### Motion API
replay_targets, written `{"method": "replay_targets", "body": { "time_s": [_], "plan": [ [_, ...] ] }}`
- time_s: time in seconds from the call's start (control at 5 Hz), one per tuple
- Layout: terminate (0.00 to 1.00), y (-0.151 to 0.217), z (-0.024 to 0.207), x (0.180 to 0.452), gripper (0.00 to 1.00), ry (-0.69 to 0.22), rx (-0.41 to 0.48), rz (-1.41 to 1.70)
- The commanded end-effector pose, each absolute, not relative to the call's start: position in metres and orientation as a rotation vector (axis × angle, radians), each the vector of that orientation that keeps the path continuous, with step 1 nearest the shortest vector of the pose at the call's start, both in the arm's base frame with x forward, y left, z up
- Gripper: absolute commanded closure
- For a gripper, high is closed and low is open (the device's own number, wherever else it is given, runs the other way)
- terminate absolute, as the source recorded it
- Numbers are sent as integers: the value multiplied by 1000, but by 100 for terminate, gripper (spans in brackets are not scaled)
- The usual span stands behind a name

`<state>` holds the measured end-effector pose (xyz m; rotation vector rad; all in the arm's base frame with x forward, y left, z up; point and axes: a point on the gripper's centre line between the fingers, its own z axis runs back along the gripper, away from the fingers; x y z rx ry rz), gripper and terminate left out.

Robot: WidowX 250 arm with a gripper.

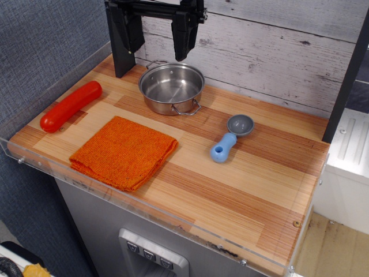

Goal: Put the blue spoon in between the red object and the cloth

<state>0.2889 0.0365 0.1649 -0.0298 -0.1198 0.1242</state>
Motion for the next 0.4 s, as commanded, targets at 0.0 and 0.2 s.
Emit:
{"method": "replay_targets", "body": {
  "time_s": [0.0,0.2],
  "plan": [
    [0,36,165,289,0,-120,-30,124],
    [0,37,155,288,0,-121,-72,153]
  ]
}}
